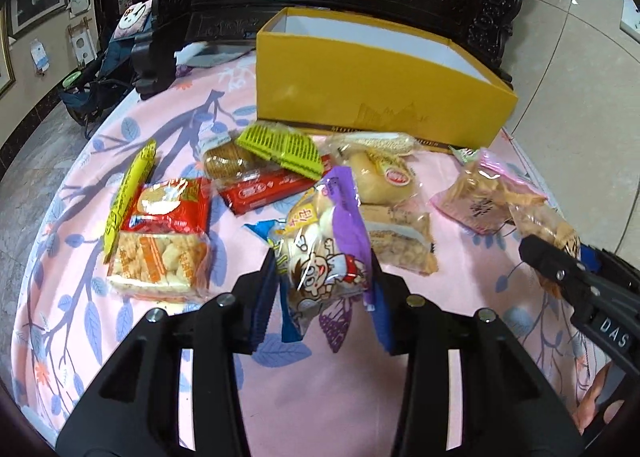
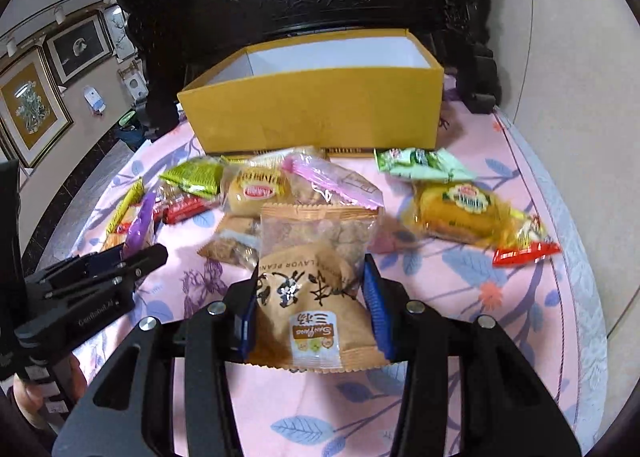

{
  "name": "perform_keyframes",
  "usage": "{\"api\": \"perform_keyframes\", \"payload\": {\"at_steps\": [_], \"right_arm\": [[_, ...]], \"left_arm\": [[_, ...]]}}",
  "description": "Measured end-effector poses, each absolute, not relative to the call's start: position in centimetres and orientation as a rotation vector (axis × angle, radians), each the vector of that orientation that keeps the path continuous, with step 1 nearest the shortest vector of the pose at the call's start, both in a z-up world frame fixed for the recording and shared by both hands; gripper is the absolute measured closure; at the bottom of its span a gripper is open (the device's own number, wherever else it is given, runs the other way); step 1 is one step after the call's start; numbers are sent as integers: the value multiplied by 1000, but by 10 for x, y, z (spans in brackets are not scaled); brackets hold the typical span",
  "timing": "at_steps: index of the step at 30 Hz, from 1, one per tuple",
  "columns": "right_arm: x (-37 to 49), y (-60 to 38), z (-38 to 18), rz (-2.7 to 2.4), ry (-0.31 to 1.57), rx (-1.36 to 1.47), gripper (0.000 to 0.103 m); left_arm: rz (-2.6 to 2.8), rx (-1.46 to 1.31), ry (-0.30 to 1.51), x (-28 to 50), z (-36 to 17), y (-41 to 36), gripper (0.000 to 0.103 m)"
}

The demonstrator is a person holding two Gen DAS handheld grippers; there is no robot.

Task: Organize snacks
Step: 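Carry the cartoon pack and peanut bag into the yellow box and open both tools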

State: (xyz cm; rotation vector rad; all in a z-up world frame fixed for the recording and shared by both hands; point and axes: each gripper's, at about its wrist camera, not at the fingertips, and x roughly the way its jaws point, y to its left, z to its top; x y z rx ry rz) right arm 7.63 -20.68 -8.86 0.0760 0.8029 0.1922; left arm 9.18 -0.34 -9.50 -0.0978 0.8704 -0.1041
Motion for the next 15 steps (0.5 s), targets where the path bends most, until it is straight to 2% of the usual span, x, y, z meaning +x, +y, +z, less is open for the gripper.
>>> {"api": "perform_keyframes", "payload": {"at_steps": [8,15], "right_arm": [[76,-205,-71,202,759,76,57],[114,-201,-56,215,767,62,57]], "left_arm": [[-135,-95,844,100,-76,-11,61],[-170,-88,834,133,-55,-17,61]]}}
